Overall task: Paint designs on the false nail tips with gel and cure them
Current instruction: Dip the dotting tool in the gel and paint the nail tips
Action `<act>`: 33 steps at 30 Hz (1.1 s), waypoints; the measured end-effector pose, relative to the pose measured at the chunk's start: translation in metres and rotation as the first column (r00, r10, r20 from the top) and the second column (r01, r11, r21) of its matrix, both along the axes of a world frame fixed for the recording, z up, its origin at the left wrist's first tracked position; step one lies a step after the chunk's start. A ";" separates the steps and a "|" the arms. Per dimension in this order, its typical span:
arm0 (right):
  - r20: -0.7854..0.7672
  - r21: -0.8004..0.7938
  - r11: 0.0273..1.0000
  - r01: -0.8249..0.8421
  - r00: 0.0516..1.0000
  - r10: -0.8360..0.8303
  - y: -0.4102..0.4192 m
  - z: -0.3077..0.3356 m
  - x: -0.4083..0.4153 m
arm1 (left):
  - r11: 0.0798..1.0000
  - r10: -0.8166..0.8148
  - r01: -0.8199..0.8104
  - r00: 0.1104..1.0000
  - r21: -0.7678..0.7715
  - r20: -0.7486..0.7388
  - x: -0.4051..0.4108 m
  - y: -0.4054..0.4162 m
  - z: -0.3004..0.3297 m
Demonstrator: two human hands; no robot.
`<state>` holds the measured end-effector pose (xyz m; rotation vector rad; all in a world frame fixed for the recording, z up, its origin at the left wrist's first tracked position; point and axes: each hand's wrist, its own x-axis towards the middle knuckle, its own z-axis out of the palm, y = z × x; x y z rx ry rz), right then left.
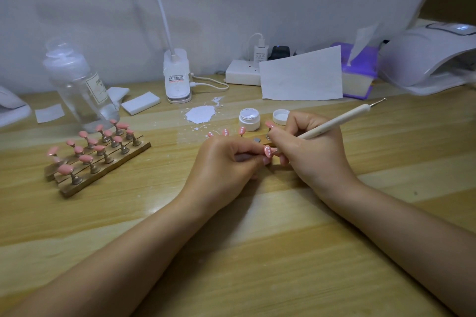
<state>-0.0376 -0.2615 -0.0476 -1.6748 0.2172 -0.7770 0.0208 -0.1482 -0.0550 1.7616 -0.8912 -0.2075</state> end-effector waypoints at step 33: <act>0.011 0.035 0.999 -0.033 0.999 0.032 0.002 0.003 -0.001 | 1.000 0.013 -0.012 0.999 0.011 -0.043 -0.001 0.000 0.001</act>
